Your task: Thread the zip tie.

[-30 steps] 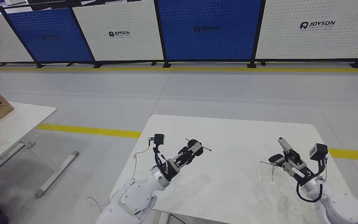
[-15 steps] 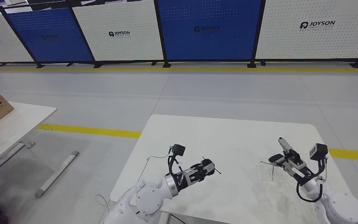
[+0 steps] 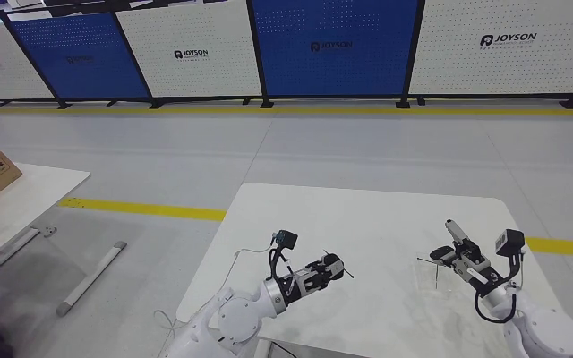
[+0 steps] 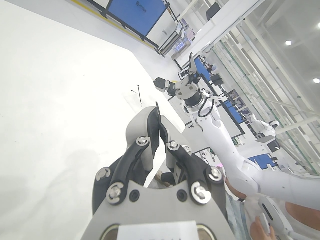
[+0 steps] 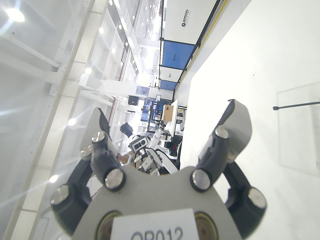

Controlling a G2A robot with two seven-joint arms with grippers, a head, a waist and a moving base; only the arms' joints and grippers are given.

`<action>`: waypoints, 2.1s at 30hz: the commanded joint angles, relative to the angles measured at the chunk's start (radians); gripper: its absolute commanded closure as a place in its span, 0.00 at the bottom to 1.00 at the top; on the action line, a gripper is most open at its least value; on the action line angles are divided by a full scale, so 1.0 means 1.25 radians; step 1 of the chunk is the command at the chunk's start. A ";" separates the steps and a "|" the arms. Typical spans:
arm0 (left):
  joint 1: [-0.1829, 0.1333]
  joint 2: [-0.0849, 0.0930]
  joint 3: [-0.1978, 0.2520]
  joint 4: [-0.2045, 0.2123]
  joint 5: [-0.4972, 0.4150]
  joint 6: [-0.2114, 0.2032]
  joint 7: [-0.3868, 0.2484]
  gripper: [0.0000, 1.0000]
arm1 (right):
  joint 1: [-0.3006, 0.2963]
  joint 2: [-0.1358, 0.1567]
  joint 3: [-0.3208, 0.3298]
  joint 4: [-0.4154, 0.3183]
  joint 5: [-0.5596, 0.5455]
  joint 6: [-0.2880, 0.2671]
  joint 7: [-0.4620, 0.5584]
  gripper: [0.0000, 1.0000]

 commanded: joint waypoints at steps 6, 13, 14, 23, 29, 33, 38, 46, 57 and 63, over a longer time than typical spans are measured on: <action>-0.007 0.001 0.044 0.007 0.159 0.020 0.008 1.00 | 0.000 0.000 0.000 0.000 0.000 0.000 0.000 0.00; -0.007 0.001 0.044 0.007 0.159 0.020 0.008 1.00 | 0.000 0.000 0.000 0.000 0.000 0.000 0.000 0.00; -0.007 0.001 0.044 0.007 0.159 0.020 0.008 1.00 | 0.000 0.000 0.000 0.000 0.000 0.000 0.000 0.00; 0.002 -0.001 0.046 0.015 0.125 0.031 0.047 1.00 | 0.000 0.000 0.000 0.000 0.000 0.000 0.000 0.00; 0.015 -0.006 0.021 0.018 -0.012 0.084 0.107 1.00 | 0.000 0.000 0.000 0.000 0.000 0.000 0.000 0.00; 0.015 -0.010 0.022 0.024 -0.079 0.116 0.117 1.00 | 0.000 0.000 0.000 0.000 0.000 0.000 0.000 0.00; 0.011 -0.010 0.030 0.027 -0.084 0.117 0.095 1.00 | 0.000 0.000 0.000 0.000 0.000 0.000 0.000 0.00; 0.011 -0.010 0.030 0.027 -0.084 0.117 0.095 1.00 | 0.000 0.000 0.000 0.000 0.000 0.000 0.000 0.00; 0.003 -0.017 0.028 0.032 -0.164 0.148 0.132 1.00 | 0.000 0.000 0.000 0.000 0.000 0.000 0.000 0.00; -0.002 -0.023 0.028 0.043 -0.268 0.174 0.117 1.00 | 0.000 0.000 0.000 0.000 0.000 0.000 0.000 0.00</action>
